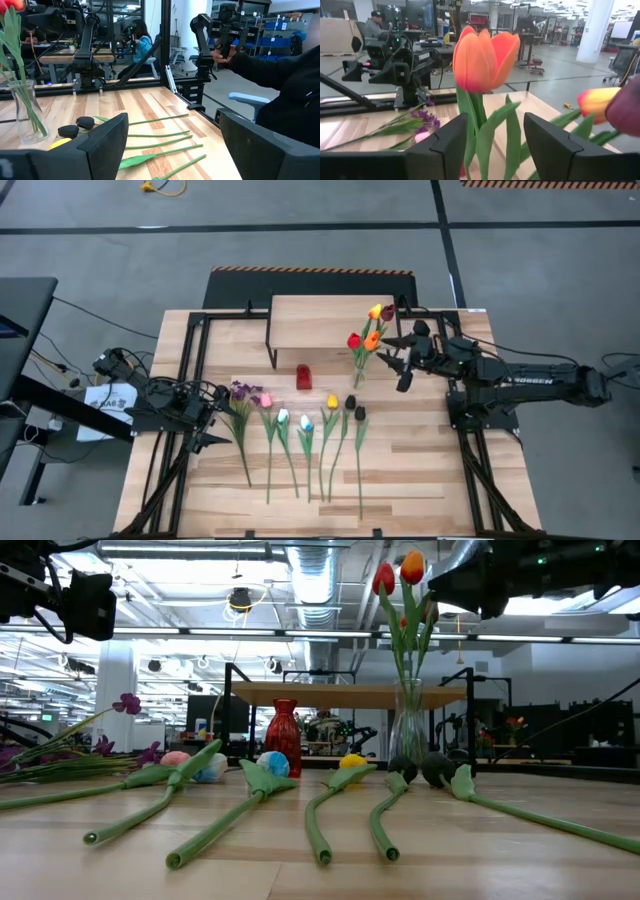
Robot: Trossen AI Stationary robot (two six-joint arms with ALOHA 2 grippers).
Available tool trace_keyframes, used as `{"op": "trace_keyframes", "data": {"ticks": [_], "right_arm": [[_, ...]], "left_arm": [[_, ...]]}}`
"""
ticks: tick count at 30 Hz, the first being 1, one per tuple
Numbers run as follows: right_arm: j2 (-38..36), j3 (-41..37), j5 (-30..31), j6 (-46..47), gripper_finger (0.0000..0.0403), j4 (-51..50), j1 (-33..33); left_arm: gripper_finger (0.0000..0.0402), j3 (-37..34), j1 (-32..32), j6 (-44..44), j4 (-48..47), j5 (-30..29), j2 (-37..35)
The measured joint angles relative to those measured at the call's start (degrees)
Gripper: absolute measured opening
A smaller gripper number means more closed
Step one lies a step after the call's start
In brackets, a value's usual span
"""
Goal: Pick and place flowers into a vace then onto a shelf
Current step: Put the right black flower into the transparent vase
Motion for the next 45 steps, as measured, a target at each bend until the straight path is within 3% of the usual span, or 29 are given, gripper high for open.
{"op": "trace_keyframes", "data": {"ticks": [15,25,45], "right_arm": [[-3.4,0.0,-0.2,5.7,0.0175,-13.3,5.8],[-1.8,0.0,-0.3,19.0,0.0173,-18.5,11.2],[23.9,0.0,0.0,57.4,0.0154,-18.6,17.4]], "left_arm": [[0.0302,0.0,0.0,0.0,0.0,0.0,0.0],[0.0302,0.0,0.0,0.0,0.0,0.0,0.0],[0.0302,0.0,0.0,0.0,0.0,0.0,0.0]]}}
